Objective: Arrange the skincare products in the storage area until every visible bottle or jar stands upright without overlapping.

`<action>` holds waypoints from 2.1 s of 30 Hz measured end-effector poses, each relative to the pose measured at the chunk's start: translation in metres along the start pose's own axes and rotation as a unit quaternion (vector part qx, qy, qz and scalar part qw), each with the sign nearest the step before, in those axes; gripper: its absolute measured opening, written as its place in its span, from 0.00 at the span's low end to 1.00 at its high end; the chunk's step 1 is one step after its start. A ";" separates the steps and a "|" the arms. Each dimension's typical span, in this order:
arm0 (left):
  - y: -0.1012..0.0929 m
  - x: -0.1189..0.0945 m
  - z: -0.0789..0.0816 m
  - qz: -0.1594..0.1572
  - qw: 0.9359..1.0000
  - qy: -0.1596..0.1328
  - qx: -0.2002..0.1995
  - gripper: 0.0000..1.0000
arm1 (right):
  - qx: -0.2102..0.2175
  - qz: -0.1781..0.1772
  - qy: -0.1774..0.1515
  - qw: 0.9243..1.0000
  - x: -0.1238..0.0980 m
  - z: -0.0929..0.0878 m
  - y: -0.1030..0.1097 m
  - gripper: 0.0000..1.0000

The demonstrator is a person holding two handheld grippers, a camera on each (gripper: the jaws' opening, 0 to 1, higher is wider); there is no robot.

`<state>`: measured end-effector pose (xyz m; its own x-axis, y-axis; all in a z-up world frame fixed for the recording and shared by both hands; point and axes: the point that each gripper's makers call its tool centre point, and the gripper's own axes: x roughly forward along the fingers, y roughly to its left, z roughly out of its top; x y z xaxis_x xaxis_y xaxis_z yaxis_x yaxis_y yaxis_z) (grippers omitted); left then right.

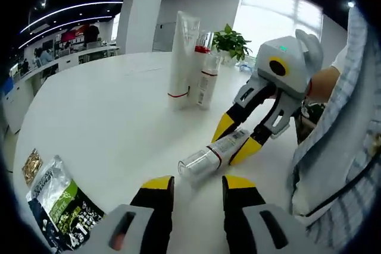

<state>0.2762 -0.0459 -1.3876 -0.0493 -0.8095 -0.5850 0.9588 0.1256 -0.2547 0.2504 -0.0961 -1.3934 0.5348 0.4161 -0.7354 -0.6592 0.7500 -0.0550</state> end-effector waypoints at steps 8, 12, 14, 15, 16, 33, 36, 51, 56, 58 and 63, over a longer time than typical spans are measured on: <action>-0.001 0.001 0.001 -0.009 1.000 -0.009 -0.021 0.30 | 0.037 0.024 -0.047 0.998 -0.010 0.010 0.002 0.19; 0.000 0.004 -0.001 -0.008 1.000 -0.004 -0.021 0.29 | 0.029 0.032 -0.056 0.998 -0.013 0.011 0.006 0.19; -0.001 0.006 -0.002 -0.010 1.000 -0.001 -0.021 0.29 | 0.026 0.034 -0.058 0.997 -0.014 0.012 0.007 0.19; -0.002 0.006 -0.002 -0.012 1.000 0.000 -0.021 0.29 | 0.024 0.035 -0.064 0.997 -0.015 0.014 0.007 0.19; -0.002 0.007 -0.002 -0.013 1.000 0.000 -0.022 0.28 | 0.025 0.036 -0.067 0.997 -0.015 0.015 0.007 0.19; -0.011 -0.004 0.030 -0.060 0.993 -0.076 -0.066 0.23 | 0.063 0.045 -0.128 0.989 -0.025 0.032 -0.002 0.19; -0.012 -0.008 0.041 -0.068 0.990 -0.098 -0.076 0.22 | 0.062 0.041 -0.127 0.989 -0.025 0.032 -0.003 0.19; -0.039 -0.017 0.075 -0.106 0.983 -0.144 -0.029 0.19 | 0.059 0.029 -0.130 0.989 -0.020 0.029 -0.005 0.19; -0.053 -0.018 0.080 -0.129 0.979 -0.155 -0.007 0.19 | 0.046 0.023 -0.118 0.992 -0.012 0.021 -0.002 0.19; -0.058 -0.015 0.076 -0.135 0.980 -0.147 0.004 0.19 | 0.044 0.022 -0.129 0.990 -0.012 0.022 0.000 0.19; -0.063 -0.011 0.068 -0.139 0.982 -0.128 0.021 0.19 | 0.025 0.019 -0.127 0.991 -0.012 0.021 0.004 0.19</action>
<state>0.2354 -0.0834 -1.3127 -0.2442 -0.9271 -0.2843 0.9292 -0.1399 -0.3421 0.2529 -0.0875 -1.3705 0.6305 0.5548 -0.5428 -0.6570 0.7539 0.0074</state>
